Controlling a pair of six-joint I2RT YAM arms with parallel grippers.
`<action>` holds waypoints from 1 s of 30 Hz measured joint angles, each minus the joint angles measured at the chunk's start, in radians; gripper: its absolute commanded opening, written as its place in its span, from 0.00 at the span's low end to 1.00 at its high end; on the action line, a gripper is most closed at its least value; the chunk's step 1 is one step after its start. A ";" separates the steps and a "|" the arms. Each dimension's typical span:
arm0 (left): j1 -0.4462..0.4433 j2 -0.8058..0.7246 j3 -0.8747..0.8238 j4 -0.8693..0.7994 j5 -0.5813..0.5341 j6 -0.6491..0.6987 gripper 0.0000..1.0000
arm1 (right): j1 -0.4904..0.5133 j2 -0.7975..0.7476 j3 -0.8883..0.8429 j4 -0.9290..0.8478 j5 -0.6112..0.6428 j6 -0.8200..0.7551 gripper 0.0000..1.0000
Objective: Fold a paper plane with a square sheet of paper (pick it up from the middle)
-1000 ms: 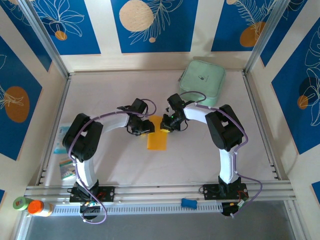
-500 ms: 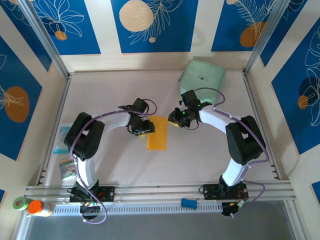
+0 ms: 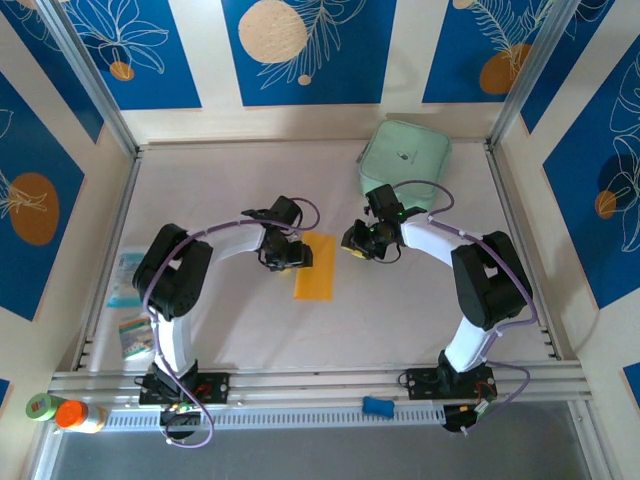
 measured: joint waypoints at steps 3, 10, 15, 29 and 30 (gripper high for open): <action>-0.006 0.009 0.015 -0.017 -0.011 0.004 0.60 | 0.000 0.000 0.000 0.000 0.000 0.000 0.30; -0.019 0.027 0.043 -0.051 -0.040 0.002 0.62 | 0.000 0.000 0.000 0.000 0.000 0.000 0.30; -0.025 0.040 0.052 -0.058 -0.049 -0.016 0.65 | 0.000 0.000 0.000 0.000 0.000 0.000 0.30; -0.046 0.058 0.063 -0.082 -0.097 -0.023 0.66 | 0.013 0.019 0.003 0.001 -0.009 -0.001 0.25; -0.047 0.058 0.063 -0.083 -0.098 -0.023 0.66 | 0.019 0.028 0.006 0.002 -0.016 0.000 0.23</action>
